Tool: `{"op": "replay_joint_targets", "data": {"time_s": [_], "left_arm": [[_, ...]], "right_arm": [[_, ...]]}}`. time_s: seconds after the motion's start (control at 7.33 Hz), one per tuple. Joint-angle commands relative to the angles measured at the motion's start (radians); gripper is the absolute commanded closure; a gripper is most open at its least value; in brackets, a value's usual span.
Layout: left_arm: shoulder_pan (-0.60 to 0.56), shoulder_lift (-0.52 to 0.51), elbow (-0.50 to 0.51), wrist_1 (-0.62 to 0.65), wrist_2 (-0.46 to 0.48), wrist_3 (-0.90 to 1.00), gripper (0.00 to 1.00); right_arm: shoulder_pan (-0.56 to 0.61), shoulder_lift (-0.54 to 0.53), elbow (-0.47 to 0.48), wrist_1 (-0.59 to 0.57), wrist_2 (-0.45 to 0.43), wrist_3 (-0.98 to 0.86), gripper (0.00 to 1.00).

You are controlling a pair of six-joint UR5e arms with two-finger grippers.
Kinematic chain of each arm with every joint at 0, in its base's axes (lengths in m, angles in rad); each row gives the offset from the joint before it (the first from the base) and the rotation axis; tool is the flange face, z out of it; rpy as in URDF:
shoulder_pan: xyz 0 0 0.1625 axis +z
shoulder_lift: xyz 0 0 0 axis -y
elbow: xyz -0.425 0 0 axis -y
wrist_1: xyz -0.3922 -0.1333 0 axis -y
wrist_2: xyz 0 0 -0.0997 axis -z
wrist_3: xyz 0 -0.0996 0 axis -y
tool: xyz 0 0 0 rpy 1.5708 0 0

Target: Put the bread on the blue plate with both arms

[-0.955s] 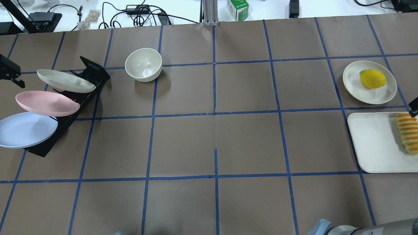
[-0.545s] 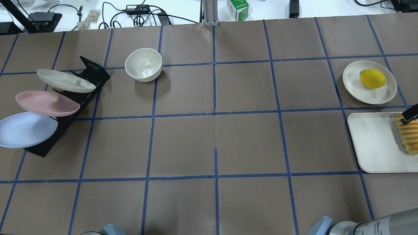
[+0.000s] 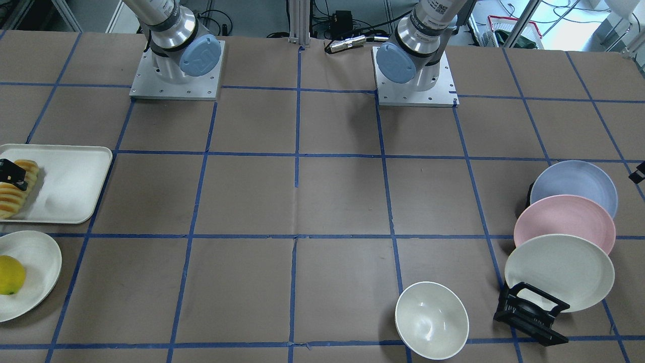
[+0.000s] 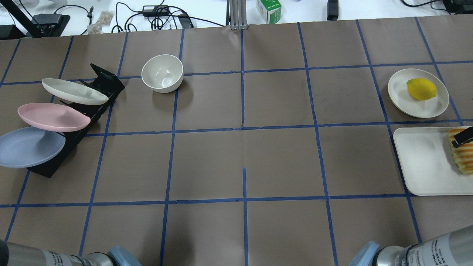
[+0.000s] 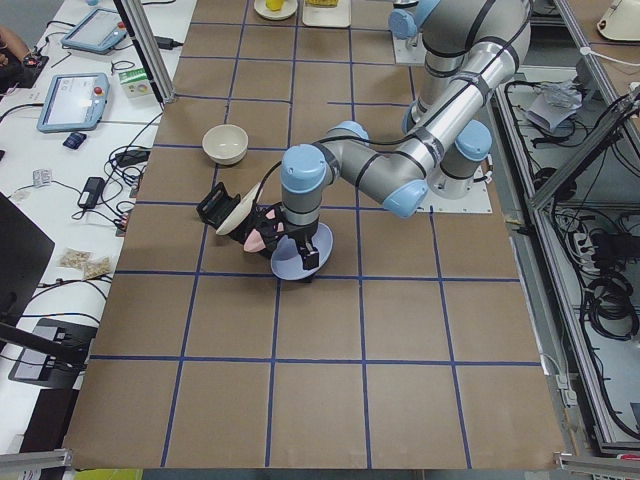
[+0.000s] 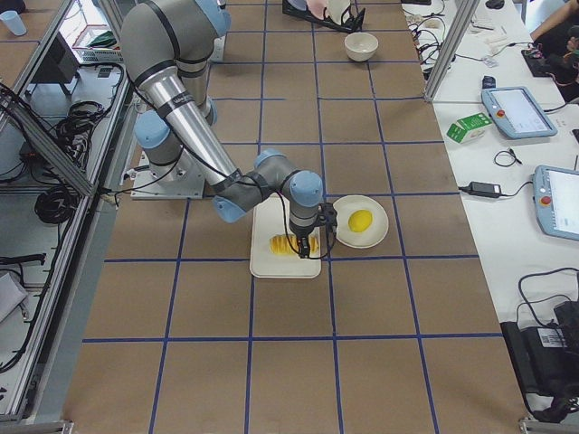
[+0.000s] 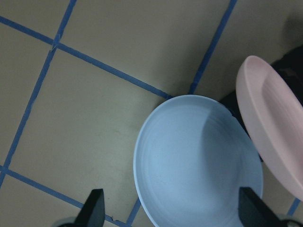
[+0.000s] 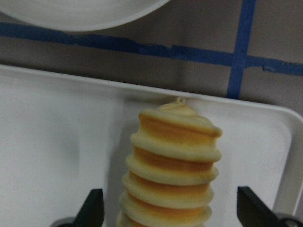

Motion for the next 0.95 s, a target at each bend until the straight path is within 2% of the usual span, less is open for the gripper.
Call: {"op": "replay_joint_targets", "data": {"time_s": [0.0,0.14,0.55,0.68,0.82], "left_arm": [[0.011,-0.055,-0.003,0.027,-0.038,0.021,0.0],[0.017,-0.076,-0.003,0.024,-0.042,0.021,0.0],[0.017,-0.115,-0.003,0.01,-0.056,0.018,0.0],[0.017,-0.125,-0.004,0.004,-0.073,0.017,0.0],[0.017,-0.141,-0.004,0.001,-0.073,0.017,0.0]], "right_arm": [[-0.001,0.002,0.002,-0.002,-0.001,-0.01,0.0],[-0.001,0.007,-0.001,0.004,0.01,-0.009,0.0],[-0.001,0.022,-0.003,0.004,-0.001,0.002,0.45],[-0.001,0.027,-0.009,-0.008,0.002,0.0,0.71],[-0.001,0.025,-0.009,-0.006,0.002,0.002,0.79]]}}
